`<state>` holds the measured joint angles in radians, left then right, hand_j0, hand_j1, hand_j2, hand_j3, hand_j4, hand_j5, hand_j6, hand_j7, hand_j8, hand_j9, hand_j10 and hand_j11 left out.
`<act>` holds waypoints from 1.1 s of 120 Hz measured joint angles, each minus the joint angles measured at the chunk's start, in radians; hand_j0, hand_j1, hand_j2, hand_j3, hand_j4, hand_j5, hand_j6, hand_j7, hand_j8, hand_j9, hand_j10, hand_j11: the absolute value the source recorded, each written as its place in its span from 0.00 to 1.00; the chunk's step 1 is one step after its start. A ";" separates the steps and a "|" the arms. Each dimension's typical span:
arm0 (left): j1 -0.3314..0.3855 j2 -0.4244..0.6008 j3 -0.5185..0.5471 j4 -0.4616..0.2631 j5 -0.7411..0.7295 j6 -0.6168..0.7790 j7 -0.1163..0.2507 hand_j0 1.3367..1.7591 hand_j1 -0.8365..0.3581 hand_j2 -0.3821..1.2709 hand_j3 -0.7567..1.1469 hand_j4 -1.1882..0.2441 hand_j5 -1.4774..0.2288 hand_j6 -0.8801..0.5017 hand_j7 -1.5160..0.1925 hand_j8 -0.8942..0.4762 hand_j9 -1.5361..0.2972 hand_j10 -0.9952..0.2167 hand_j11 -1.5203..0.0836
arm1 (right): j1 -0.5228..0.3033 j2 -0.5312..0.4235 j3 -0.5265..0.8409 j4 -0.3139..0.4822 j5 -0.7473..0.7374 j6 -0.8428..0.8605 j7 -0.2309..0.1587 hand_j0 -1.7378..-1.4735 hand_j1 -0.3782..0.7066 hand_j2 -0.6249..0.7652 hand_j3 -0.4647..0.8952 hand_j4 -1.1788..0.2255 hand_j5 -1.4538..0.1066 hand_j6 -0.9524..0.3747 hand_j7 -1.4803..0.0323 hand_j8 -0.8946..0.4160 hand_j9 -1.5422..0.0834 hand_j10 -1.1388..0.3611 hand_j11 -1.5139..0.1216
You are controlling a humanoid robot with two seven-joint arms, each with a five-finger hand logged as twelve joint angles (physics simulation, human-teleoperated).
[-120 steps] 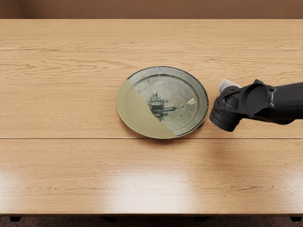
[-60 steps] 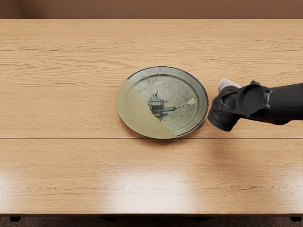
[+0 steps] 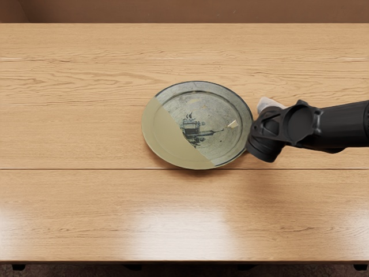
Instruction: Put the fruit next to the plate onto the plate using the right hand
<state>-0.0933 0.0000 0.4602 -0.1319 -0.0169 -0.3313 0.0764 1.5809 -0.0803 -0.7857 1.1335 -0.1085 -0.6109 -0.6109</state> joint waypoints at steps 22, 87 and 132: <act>0.000 0.000 0.000 0.000 0.000 0.000 0.000 0.76 0.99 0.23 0.40 0.83 0.87 0.64 0.89 0.65 0.84 0.82 0.95 | 0.000 -0.017 -0.005 0.001 0.001 0.000 0.000 0.30 0.18 0.43 0.34 0.74 0.82 0.61 0.86 0.58 0.84 0.67 0.81; 0.000 0.000 0.000 0.000 0.000 0.000 0.000 0.76 0.99 0.23 0.40 0.83 0.87 0.64 0.89 0.65 0.84 0.82 0.95 | -0.030 -0.025 -0.011 -0.027 -0.010 0.000 0.000 0.30 0.21 0.46 0.34 0.72 0.80 0.59 0.84 0.56 0.82 0.65 0.80; 0.000 0.000 0.000 0.000 0.000 0.000 0.000 0.76 0.99 0.23 0.40 0.83 0.87 0.64 0.89 0.65 0.84 0.82 0.95 | -0.026 -0.019 -0.008 -0.030 -0.006 0.000 0.000 0.30 0.23 0.46 0.34 0.70 0.77 0.57 0.82 0.54 0.80 0.63 0.78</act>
<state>-0.0936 0.0000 0.4601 -0.1319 -0.0169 -0.3313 0.0766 1.5544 -0.0990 -0.7940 1.1030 -0.1145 -0.6109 -0.6109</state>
